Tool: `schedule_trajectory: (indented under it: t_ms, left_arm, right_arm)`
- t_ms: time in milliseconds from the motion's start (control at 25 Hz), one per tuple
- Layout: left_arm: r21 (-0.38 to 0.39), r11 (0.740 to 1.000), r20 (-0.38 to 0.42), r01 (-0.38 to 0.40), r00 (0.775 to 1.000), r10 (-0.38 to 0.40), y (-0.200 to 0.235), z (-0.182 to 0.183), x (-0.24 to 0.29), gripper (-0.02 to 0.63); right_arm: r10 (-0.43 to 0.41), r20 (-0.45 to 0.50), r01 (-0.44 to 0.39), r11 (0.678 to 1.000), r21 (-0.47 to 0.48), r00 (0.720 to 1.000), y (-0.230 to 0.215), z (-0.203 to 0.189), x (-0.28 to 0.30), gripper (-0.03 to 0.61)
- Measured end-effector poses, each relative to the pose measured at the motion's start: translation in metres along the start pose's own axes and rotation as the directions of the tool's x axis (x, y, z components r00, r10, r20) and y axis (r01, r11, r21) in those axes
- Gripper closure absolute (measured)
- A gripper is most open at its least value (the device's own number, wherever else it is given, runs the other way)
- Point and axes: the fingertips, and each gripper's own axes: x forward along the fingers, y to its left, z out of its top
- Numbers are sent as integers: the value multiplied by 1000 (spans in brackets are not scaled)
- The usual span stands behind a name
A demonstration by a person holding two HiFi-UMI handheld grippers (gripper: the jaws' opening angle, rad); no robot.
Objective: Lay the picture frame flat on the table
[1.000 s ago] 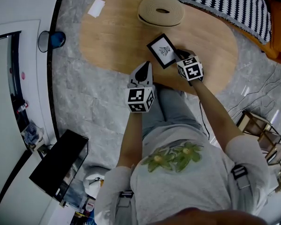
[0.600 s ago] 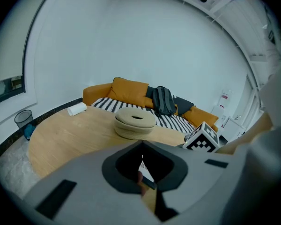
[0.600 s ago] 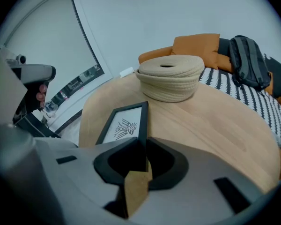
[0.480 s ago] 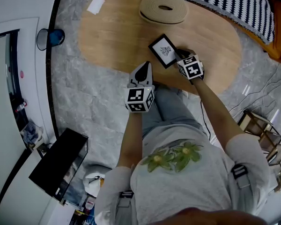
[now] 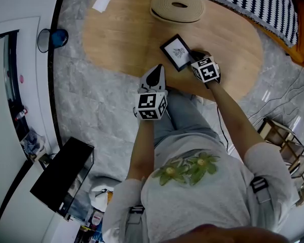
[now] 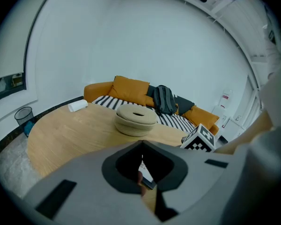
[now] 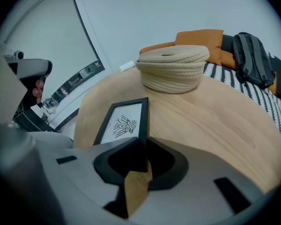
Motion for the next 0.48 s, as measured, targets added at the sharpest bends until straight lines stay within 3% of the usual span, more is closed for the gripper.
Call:
schedule_trajectory:
  t_ms: [480]
  left_arm:
    - [-9, 1000, -20, -10, 1000, 9, 4, -3, -6, 600]
  right_arm:
    - [6, -31, -7, 1000, -30, 1000, -2, -8, 5, 500]
